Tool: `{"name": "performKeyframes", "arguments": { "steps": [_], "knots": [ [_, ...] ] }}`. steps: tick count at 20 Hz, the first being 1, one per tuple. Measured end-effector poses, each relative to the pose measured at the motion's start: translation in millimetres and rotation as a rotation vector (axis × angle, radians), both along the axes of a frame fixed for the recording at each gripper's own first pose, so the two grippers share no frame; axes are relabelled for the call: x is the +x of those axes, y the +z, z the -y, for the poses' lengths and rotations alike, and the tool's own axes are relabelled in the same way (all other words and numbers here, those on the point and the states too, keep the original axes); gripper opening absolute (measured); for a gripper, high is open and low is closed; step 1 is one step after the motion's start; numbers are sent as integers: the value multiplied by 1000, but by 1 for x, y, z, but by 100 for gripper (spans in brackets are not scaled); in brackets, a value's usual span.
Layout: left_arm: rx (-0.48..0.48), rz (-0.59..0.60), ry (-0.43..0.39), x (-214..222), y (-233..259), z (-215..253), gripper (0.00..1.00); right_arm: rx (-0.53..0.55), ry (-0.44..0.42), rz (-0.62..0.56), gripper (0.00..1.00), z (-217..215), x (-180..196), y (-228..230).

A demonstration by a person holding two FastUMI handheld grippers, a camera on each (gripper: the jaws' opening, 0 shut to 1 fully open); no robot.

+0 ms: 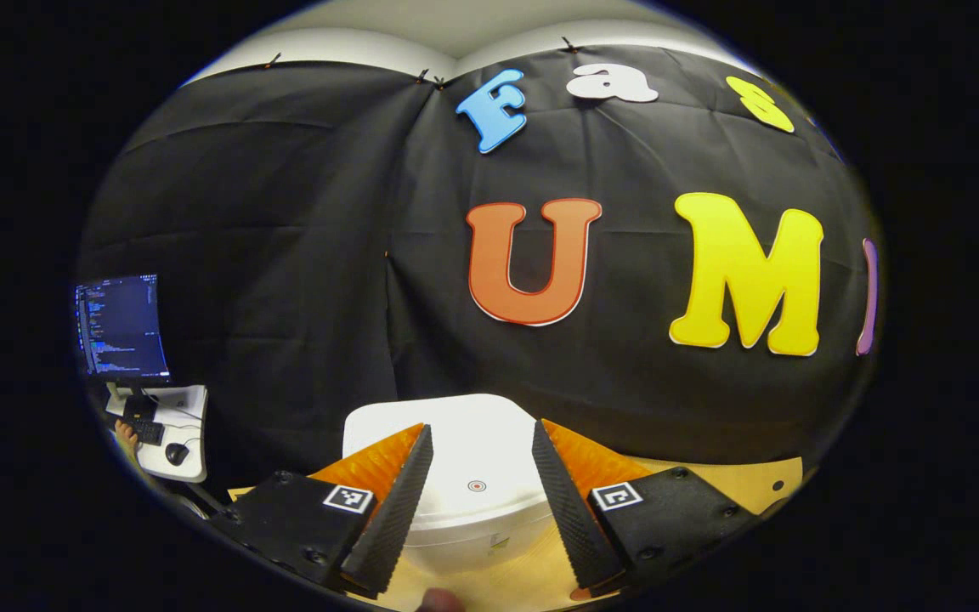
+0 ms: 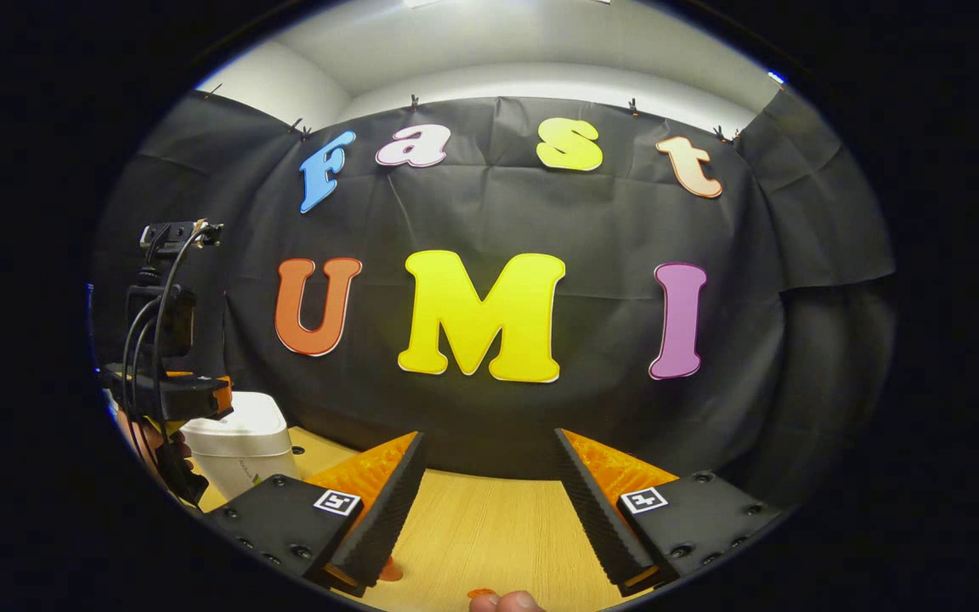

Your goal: Press the lid of the desktop garbage bin to open it, pick up the crumpled paper on the desktop and throw it into the bin, then pick up the pop can on the desktop and drop it into the bin, and finally close the garbage bin lid.

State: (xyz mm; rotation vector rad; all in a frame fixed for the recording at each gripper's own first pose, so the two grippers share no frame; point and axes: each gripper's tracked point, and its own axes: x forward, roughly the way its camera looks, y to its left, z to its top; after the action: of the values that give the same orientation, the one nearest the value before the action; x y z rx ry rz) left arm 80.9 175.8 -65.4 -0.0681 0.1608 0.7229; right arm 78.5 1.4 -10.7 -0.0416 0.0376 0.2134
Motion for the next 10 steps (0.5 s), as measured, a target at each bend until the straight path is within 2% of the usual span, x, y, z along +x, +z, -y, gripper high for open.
{"name": "performKeyframes", "arguments": {
  "steps": [1, 4, 5, 6, 8, 10],
  "knots": [
    [-10, 3, 13, 2, -2, -1, 73, -9, 6, -4, 95, -1, 2, -3],
    [-23, -19, 84, 3, -12, -17, 47, -19, 24, -11, 95, -3, 6, -7],
    [-42, -48, 125, 2, -25, -24, 30, -20, 34, -16, 95, -5, 8, -9],
    [-54, -65, 137, 3, -32, -26, 20, -27, 42, -14, 95, -6, 9, -9],
    [-88, -77, 119, 4, -41, -24, 10, -43, 54, 2, 95, -5, 13, -5],
    [-88, -84, 118, 9, -43, -26, 8, -46, 64, 5, 94, -6, 17, -6]
  ]
}}
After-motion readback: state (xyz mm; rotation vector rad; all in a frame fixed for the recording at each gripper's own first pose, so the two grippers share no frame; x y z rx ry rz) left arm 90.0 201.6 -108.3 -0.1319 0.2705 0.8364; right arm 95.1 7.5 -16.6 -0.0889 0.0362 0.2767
